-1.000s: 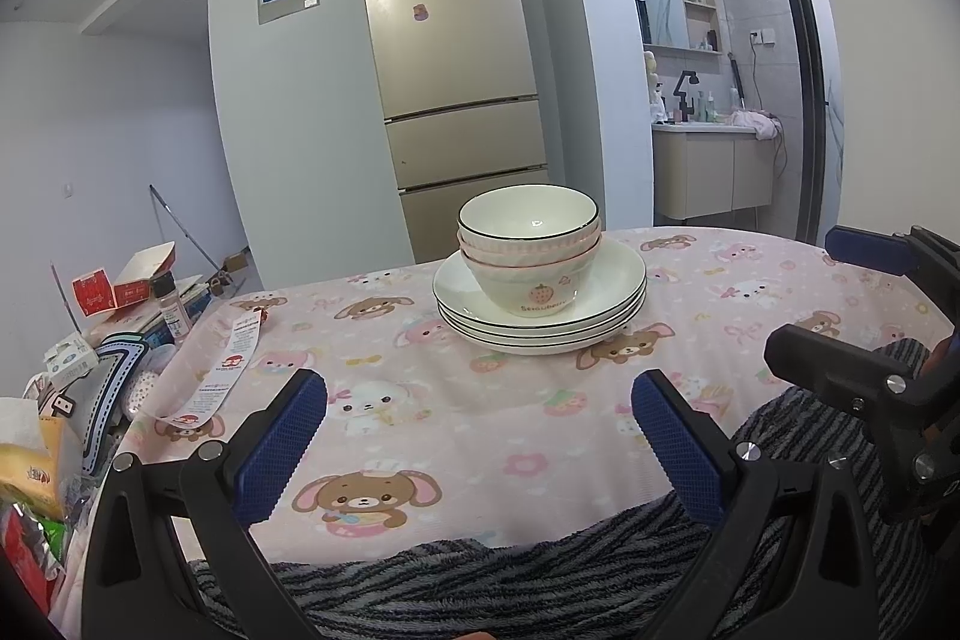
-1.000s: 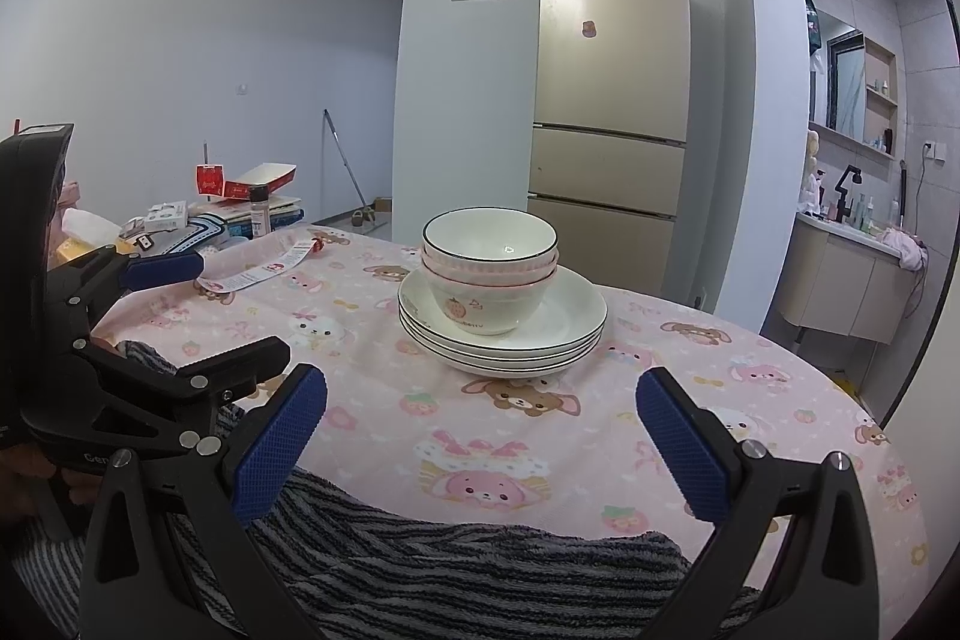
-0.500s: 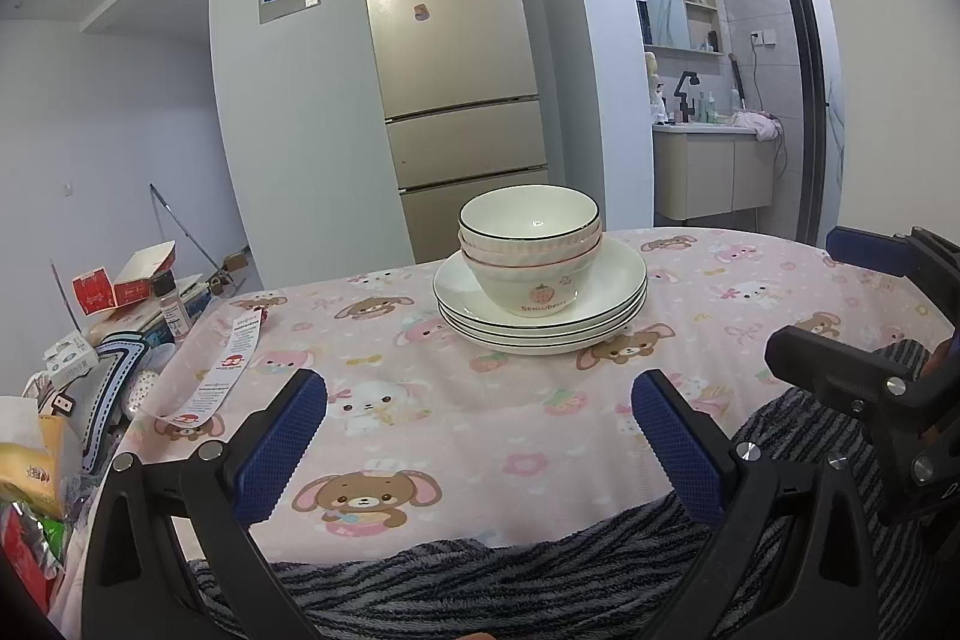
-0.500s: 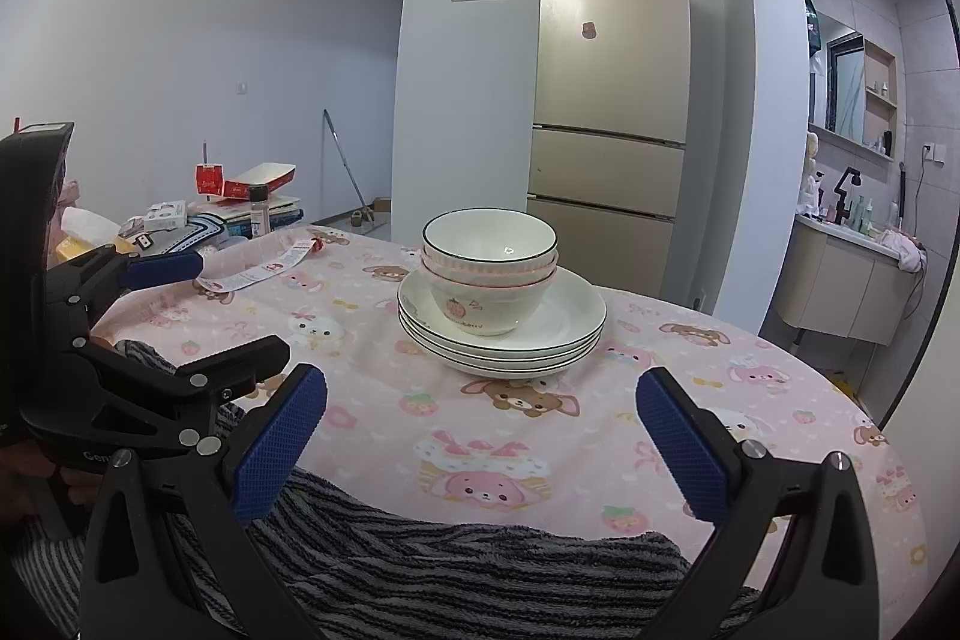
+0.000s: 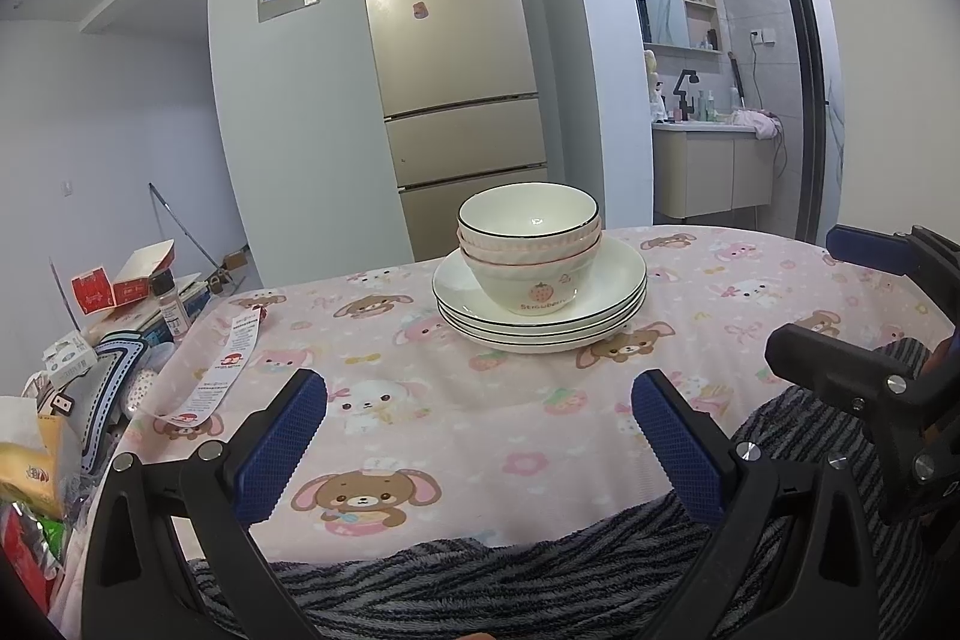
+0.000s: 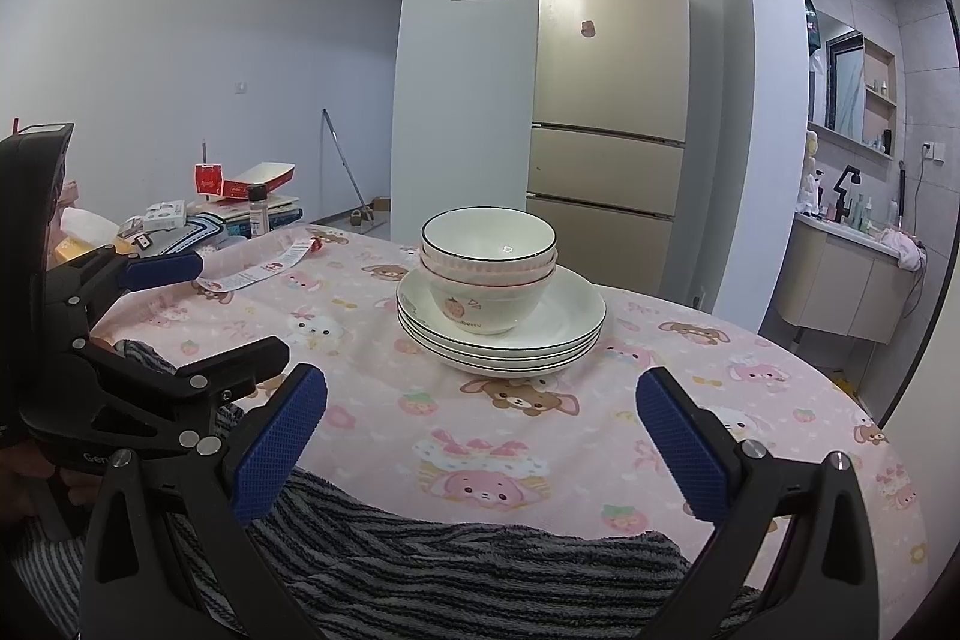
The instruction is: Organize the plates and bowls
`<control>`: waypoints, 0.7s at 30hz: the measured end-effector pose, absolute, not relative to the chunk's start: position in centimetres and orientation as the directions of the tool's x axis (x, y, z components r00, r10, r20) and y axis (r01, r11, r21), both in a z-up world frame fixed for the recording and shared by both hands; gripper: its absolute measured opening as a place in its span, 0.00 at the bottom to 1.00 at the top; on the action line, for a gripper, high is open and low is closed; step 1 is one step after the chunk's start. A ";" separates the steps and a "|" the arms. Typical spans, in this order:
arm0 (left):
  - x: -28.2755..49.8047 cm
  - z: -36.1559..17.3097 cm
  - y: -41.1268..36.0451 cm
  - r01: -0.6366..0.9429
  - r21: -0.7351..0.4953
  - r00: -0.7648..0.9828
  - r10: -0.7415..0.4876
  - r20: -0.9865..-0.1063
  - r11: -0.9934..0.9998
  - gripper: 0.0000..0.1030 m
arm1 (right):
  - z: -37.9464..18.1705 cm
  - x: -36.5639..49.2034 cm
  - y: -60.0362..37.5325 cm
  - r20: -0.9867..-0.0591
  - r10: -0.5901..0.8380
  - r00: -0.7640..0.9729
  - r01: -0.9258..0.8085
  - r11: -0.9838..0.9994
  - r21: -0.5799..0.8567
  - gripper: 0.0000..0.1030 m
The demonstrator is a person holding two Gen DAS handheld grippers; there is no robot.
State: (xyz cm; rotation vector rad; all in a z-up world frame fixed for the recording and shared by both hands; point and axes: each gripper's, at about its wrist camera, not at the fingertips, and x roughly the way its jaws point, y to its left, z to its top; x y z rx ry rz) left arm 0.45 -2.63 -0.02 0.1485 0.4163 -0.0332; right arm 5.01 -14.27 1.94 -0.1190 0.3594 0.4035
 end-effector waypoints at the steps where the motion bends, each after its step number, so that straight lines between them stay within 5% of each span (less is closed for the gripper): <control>1: 0.5 0.0 -2.7 0.063 0.139 0.915 -0.001 -0.404 0.988 1.00 | 2.0 5.0 -14.3 -0.364 0.362 0.858 -0.404 0.914 -0.042 1.00; 21: 0.4 -0.2 -2.7 0.063 0.141 0.915 -0.001 -0.403 0.988 1.00 | 2.1 5.2 -14.4 -0.368 0.362 0.856 -0.403 0.915 -0.036 1.00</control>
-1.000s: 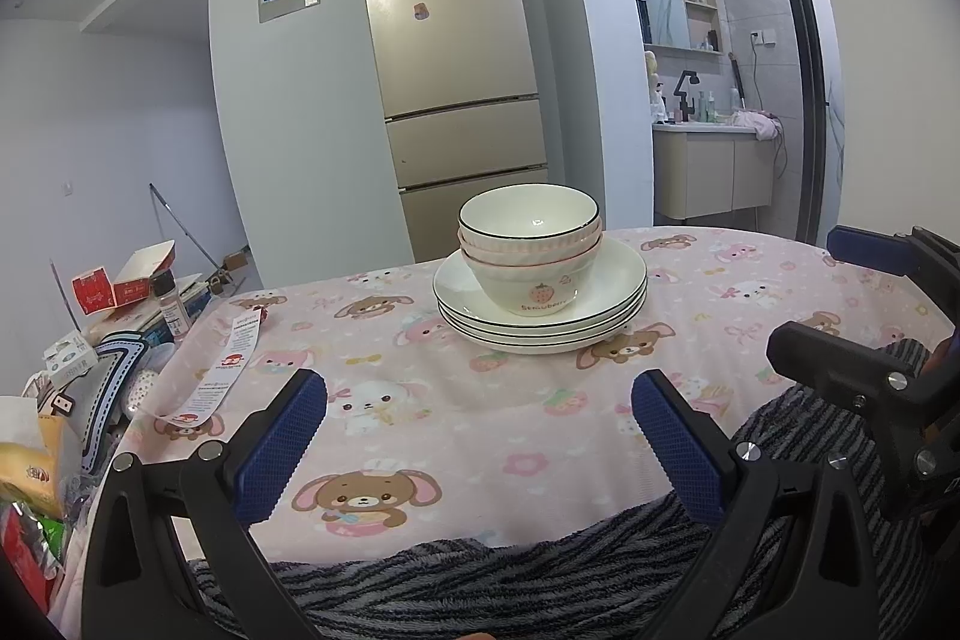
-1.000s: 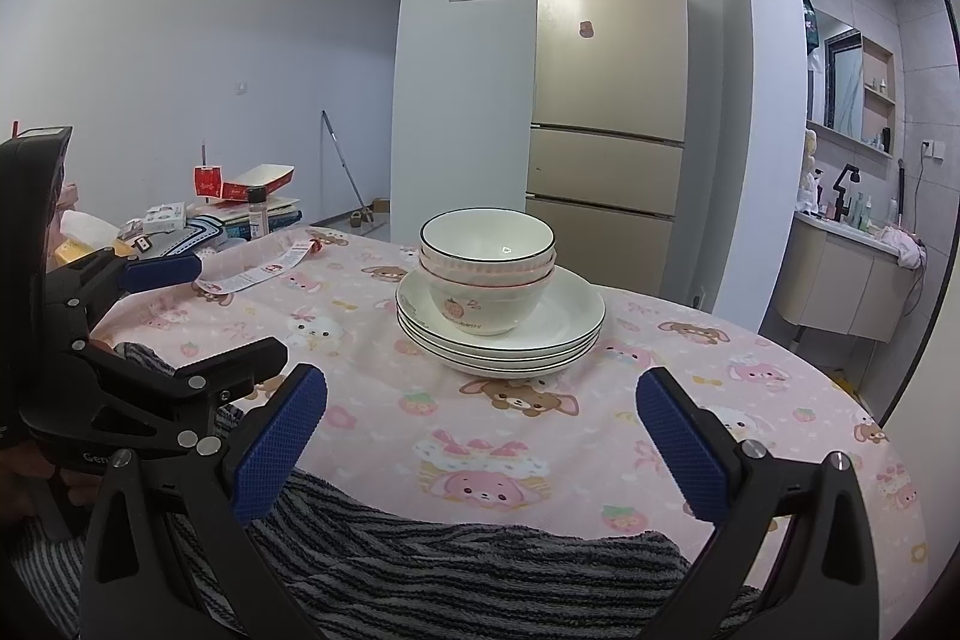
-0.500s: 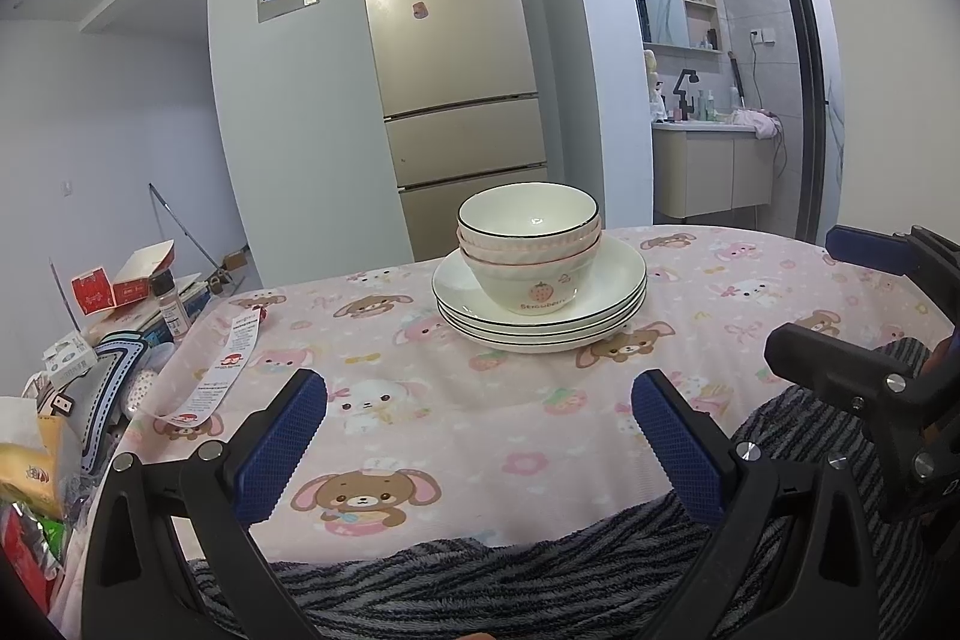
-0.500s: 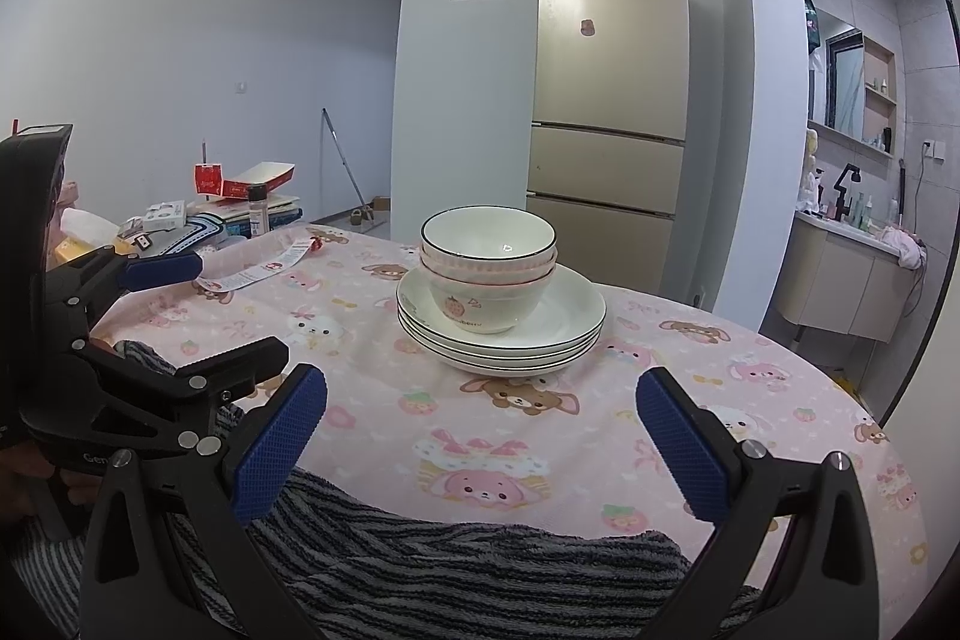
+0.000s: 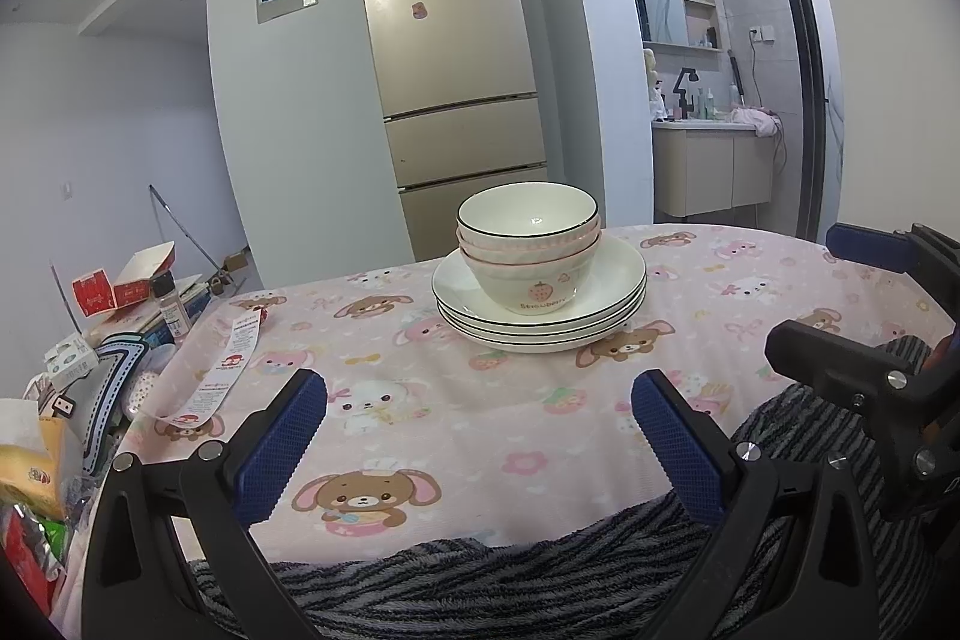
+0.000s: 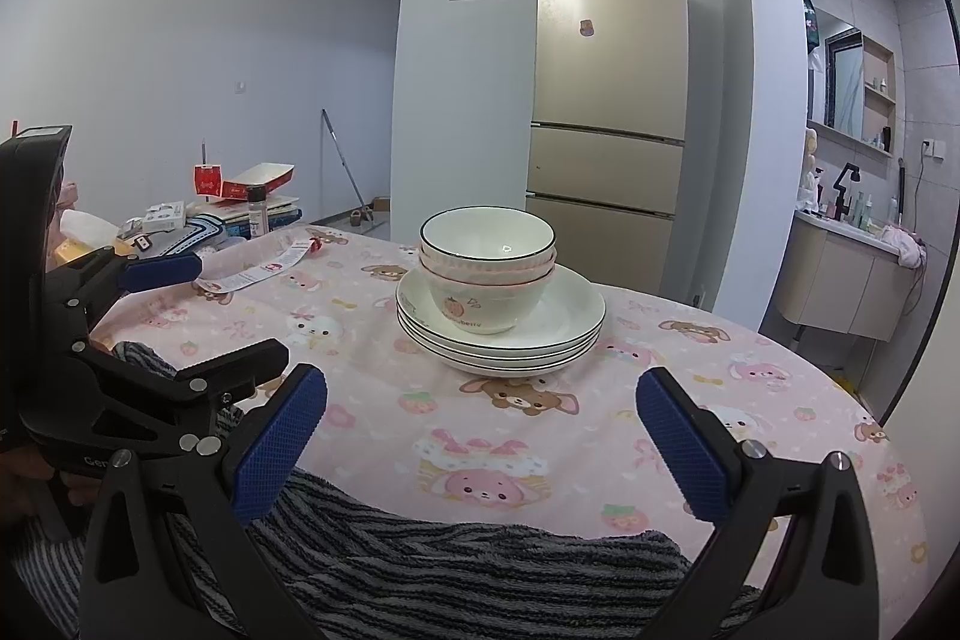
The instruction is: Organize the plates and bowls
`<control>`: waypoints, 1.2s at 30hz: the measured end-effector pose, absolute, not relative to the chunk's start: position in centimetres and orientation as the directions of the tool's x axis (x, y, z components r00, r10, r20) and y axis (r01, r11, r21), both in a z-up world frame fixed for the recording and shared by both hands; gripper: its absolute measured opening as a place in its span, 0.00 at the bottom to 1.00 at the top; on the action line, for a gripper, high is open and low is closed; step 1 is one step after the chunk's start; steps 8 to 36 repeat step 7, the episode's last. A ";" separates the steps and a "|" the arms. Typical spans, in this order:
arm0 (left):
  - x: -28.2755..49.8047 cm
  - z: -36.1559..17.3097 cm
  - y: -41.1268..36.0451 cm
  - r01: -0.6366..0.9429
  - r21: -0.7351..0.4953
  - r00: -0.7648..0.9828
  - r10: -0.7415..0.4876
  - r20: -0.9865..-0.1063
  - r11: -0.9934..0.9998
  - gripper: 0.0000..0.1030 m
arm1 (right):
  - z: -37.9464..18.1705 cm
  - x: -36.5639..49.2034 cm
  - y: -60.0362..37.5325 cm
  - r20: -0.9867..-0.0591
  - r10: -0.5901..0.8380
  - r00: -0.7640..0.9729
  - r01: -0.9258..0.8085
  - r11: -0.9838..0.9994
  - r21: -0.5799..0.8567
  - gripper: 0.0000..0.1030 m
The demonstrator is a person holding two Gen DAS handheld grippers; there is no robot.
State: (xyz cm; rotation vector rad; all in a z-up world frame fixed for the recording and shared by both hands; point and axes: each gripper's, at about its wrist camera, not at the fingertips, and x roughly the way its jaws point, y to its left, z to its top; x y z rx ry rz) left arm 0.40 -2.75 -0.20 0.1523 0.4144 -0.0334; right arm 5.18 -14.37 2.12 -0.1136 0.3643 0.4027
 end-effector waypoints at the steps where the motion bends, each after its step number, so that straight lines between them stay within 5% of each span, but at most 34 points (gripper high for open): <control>1: 0.4 -0.2 -2.8 0.064 0.140 0.915 -0.002 -0.403 0.988 1.00 | 2.1 5.1 -14.4 -0.367 0.362 0.857 -0.402 0.915 -0.037 1.00; 36: 0.5 -0.1 -2.9 0.068 0.143 0.914 -0.005 -0.405 0.987 1.00 | 2.0 5.4 -14.4 -0.370 0.362 0.856 -0.401 0.915 -0.033 1.00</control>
